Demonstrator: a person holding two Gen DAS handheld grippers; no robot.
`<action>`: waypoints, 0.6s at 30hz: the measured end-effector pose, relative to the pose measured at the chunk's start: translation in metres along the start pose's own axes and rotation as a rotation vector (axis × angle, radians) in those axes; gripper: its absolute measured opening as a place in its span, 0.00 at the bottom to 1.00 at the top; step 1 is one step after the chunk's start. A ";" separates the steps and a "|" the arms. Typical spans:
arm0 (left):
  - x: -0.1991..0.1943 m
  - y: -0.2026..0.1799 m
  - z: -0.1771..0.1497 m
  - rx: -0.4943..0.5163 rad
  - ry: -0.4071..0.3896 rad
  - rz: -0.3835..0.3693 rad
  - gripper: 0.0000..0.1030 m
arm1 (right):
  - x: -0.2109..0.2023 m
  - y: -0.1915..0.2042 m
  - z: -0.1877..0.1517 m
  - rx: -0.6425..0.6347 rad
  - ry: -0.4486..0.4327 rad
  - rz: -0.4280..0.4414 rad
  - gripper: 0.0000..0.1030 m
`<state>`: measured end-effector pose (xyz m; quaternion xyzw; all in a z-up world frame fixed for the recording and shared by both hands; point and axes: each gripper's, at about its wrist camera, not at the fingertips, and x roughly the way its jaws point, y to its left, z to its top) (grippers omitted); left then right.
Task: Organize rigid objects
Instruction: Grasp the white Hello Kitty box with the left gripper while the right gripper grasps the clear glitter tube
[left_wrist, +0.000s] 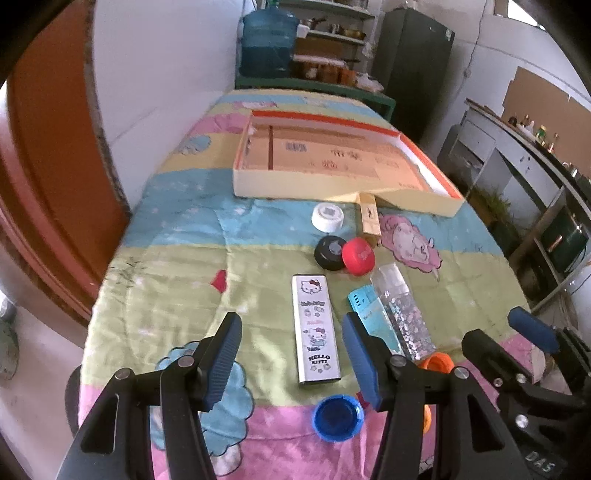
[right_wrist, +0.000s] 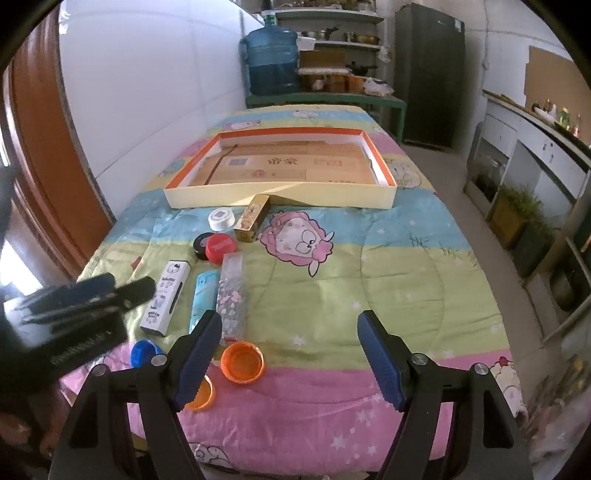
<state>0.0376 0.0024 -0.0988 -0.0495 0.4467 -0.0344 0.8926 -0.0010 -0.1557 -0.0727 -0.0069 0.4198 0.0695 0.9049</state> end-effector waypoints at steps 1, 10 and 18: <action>0.004 0.000 0.000 0.000 0.011 -0.002 0.53 | 0.002 -0.001 0.000 0.003 0.005 0.001 0.75; 0.023 -0.006 -0.001 0.026 0.044 -0.006 0.46 | 0.013 -0.001 0.005 0.003 0.026 0.026 0.75; 0.023 0.002 -0.002 0.023 0.006 -0.021 0.26 | 0.024 0.015 0.013 -0.034 0.040 0.086 0.69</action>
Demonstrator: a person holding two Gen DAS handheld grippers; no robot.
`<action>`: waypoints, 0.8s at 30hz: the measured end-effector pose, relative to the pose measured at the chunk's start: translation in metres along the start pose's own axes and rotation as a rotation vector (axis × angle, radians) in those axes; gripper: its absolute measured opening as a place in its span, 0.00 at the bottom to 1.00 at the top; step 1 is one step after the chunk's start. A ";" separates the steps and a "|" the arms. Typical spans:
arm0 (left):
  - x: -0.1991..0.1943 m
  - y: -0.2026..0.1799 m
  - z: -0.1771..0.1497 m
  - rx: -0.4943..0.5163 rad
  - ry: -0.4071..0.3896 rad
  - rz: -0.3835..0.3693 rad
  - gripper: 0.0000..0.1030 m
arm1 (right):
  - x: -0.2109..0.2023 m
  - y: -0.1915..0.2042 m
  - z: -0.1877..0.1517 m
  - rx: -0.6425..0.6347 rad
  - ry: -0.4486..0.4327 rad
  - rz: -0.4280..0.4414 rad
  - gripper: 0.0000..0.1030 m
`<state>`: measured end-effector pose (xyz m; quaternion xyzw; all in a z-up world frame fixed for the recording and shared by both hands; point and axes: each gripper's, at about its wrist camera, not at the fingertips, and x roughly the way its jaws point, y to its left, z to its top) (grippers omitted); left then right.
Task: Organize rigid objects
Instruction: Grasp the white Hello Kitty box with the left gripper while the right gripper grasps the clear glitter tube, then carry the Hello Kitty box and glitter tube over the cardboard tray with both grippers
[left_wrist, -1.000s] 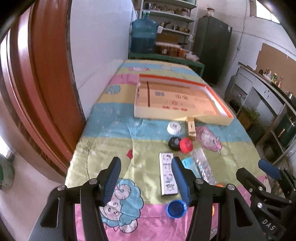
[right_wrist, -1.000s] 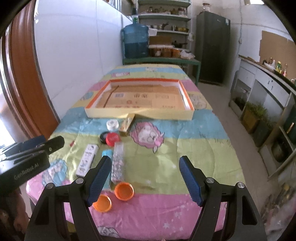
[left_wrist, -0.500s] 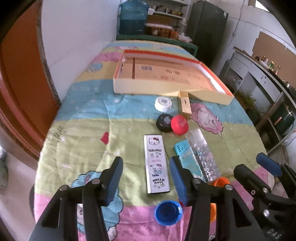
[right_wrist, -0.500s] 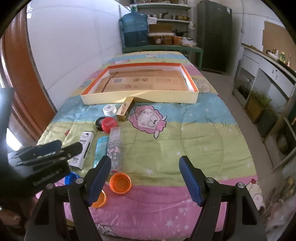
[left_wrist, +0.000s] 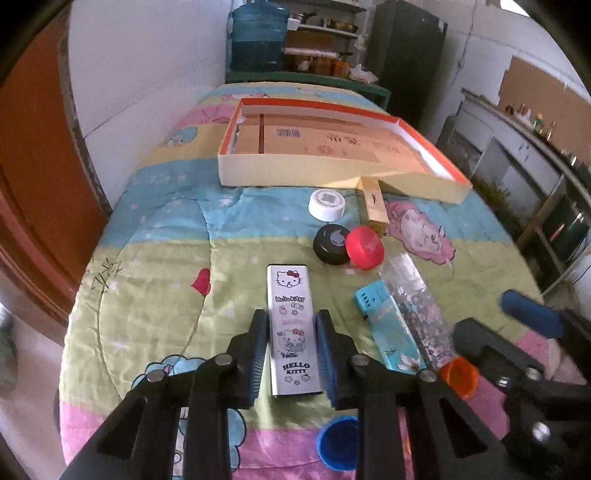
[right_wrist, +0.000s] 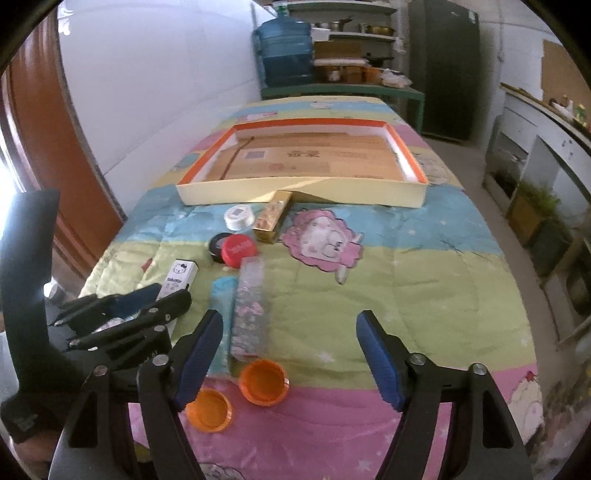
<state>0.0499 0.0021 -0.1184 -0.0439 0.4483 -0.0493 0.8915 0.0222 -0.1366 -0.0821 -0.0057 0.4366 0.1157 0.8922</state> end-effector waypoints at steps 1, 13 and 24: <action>0.000 0.001 0.000 0.001 -0.001 -0.001 0.26 | 0.003 0.002 0.001 -0.008 0.006 0.010 0.64; -0.002 0.008 0.000 -0.014 -0.007 -0.012 0.26 | 0.041 0.018 0.008 -0.101 0.103 -0.006 0.28; -0.009 0.018 0.009 -0.026 -0.022 -0.032 0.26 | 0.039 0.016 0.014 -0.096 0.090 0.018 0.20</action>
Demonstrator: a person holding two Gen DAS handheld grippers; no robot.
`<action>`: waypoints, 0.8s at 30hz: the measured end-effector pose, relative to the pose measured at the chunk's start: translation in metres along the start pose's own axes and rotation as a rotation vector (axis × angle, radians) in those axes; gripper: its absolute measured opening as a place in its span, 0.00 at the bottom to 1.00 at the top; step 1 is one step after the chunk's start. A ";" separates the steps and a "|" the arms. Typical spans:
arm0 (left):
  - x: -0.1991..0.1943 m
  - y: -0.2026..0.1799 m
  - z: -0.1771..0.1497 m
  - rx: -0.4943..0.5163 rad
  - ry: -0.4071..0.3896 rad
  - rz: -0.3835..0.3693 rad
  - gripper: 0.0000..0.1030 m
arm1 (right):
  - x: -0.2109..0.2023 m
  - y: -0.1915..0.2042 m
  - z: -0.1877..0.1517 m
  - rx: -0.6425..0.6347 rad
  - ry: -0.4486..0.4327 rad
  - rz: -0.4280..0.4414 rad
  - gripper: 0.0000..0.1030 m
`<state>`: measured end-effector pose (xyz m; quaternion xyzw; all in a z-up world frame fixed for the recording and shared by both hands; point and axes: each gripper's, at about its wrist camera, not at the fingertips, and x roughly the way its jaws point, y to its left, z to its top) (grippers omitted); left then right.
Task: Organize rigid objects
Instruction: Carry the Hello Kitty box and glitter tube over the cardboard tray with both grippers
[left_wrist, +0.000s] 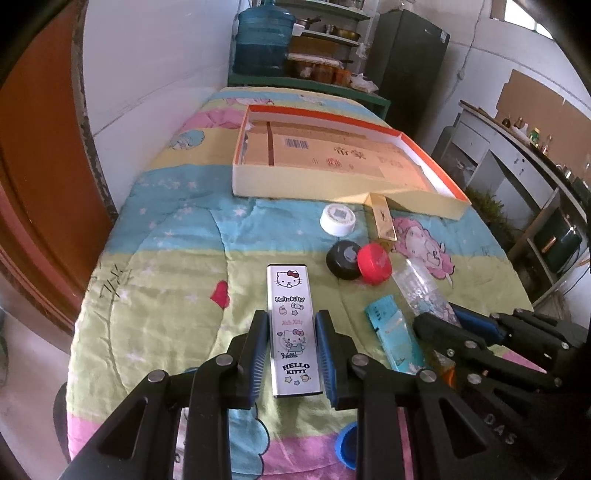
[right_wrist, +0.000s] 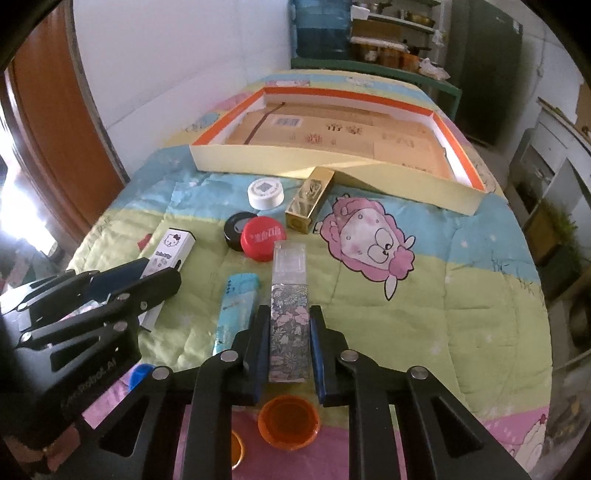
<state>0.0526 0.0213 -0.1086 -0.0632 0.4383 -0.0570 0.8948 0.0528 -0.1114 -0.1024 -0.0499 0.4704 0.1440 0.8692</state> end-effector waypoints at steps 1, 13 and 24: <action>-0.003 0.001 0.001 -0.003 -0.005 -0.002 0.26 | -0.003 -0.001 0.001 0.007 -0.003 0.006 0.20; -0.021 -0.010 0.034 0.022 -0.064 -0.007 0.26 | -0.037 -0.014 0.020 0.033 -0.104 -0.007 0.19; -0.021 -0.025 0.086 0.053 -0.112 0.000 0.26 | -0.050 -0.037 0.053 0.037 -0.185 -0.035 0.19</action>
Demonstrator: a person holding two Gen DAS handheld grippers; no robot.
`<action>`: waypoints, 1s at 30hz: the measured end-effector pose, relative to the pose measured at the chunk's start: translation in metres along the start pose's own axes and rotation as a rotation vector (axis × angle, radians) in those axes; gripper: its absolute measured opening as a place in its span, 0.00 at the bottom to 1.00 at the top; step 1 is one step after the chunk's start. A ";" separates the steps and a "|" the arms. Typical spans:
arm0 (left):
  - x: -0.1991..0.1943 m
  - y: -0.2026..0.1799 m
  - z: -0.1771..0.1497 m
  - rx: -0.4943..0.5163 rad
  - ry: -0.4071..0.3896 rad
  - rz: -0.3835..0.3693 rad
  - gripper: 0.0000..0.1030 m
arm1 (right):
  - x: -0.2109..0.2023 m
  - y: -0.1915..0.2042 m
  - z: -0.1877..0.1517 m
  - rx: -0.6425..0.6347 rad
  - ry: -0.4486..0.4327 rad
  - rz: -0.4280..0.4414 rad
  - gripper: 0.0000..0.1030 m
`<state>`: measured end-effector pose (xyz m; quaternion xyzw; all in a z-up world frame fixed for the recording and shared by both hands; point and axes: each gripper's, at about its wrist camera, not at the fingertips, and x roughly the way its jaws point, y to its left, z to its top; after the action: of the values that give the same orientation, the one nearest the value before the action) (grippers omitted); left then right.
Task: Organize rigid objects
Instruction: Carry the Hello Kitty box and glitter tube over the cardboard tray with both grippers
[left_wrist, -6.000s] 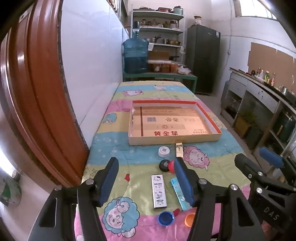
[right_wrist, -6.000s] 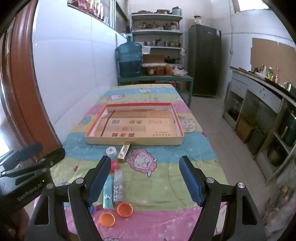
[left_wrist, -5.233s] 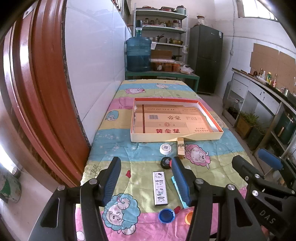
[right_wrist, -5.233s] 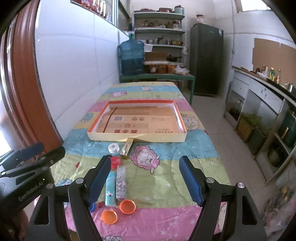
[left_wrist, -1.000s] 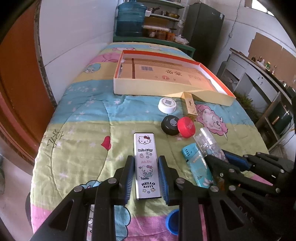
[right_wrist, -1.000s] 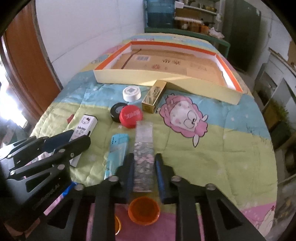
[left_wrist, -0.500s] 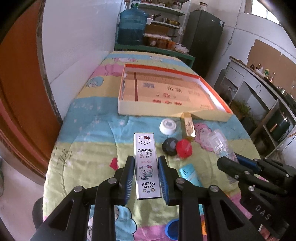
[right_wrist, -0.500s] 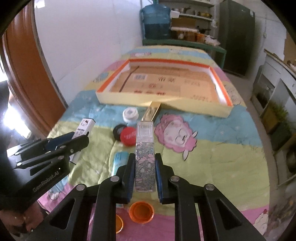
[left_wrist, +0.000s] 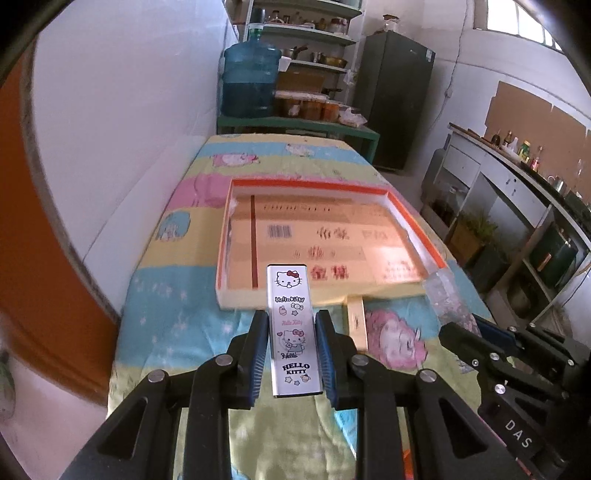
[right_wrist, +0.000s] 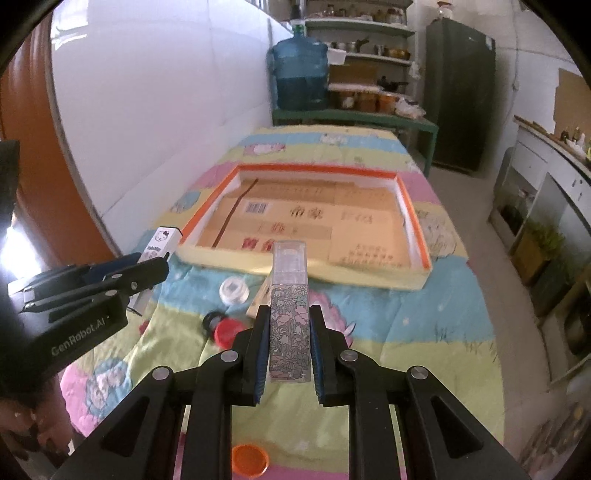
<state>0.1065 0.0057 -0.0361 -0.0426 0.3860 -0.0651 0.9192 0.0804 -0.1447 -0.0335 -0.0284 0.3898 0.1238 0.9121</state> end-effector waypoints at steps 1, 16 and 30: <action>0.002 -0.001 0.005 0.003 -0.002 0.000 0.26 | 0.001 -0.002 0.004 0.000 -0.006 -0.001 0.19; 0.066 -0.005 0.065 0.047 0.025 0.025 0.26 | 0.046 -0.029 0.061 -0.005 -0.017 0.003 0.19; 0.141 0.000 0.092 0.043 0.108 0.039 0.26 | 0.124 -0.042 0.100 -0.013 0.058 0.040 0.19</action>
<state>0.2696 -0.0130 -0.0712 -0.0120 0.4344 -0.0577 0.8988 0.2438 -0.1457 -0.0549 -0.0302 0.4157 0.1436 0.8976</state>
